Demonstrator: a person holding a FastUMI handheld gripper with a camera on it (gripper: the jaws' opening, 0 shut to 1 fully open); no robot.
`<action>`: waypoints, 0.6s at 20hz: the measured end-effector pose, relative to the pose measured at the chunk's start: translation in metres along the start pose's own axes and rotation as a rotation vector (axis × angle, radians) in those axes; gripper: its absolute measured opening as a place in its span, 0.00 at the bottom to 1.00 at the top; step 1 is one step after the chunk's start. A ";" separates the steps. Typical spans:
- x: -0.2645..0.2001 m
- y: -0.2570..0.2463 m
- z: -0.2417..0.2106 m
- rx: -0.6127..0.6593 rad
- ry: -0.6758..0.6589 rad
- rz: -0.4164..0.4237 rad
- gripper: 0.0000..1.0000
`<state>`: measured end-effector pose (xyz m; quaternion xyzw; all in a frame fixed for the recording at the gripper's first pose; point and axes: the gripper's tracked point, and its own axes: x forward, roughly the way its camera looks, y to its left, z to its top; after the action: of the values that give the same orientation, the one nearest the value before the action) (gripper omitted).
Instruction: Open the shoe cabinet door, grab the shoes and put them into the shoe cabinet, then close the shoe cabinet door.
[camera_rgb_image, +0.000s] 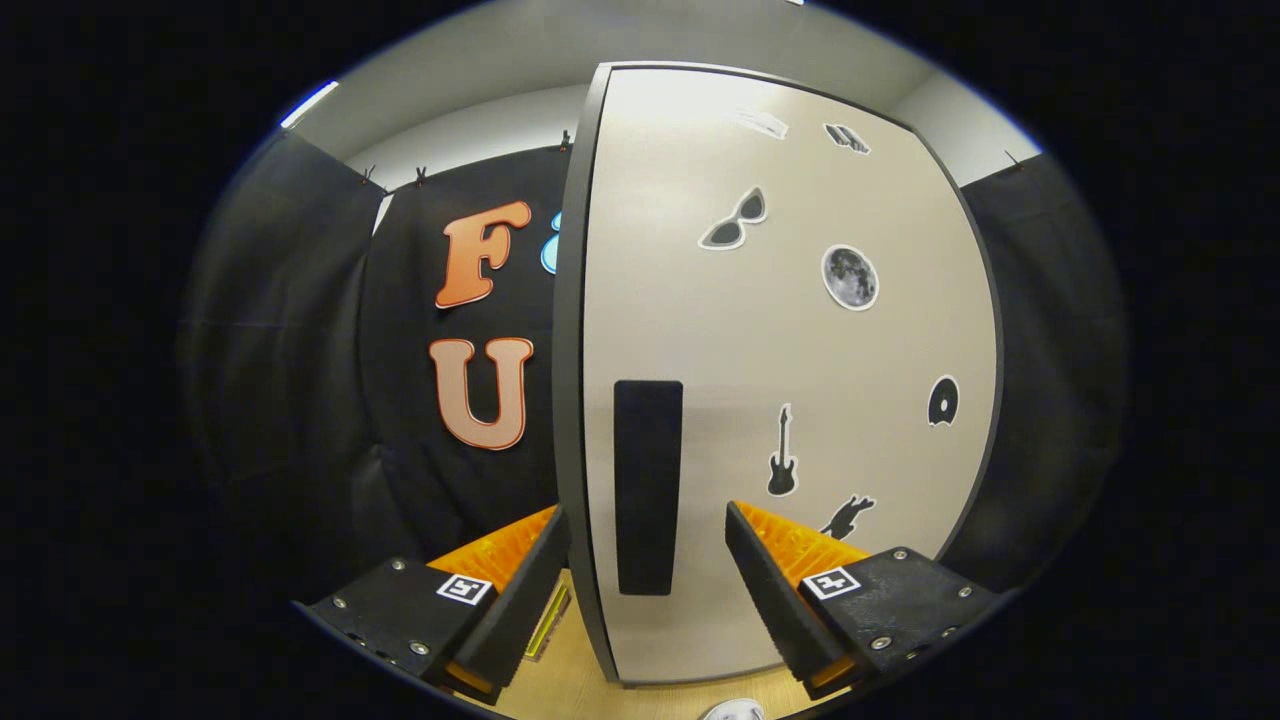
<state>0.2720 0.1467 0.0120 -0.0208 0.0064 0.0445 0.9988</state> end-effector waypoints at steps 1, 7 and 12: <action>0.005 0.001 -0.001 -0.002 0.002 -0.005 0.96; 0.018 0.001 -0.008 0.017 0.031 -0.004 0.37; 0.009 -0.001 -0.006 0.014 0.026 0.002 0.32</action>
<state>0.2808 0.1458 0.0061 -0.0145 0.0199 0.0454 0.9987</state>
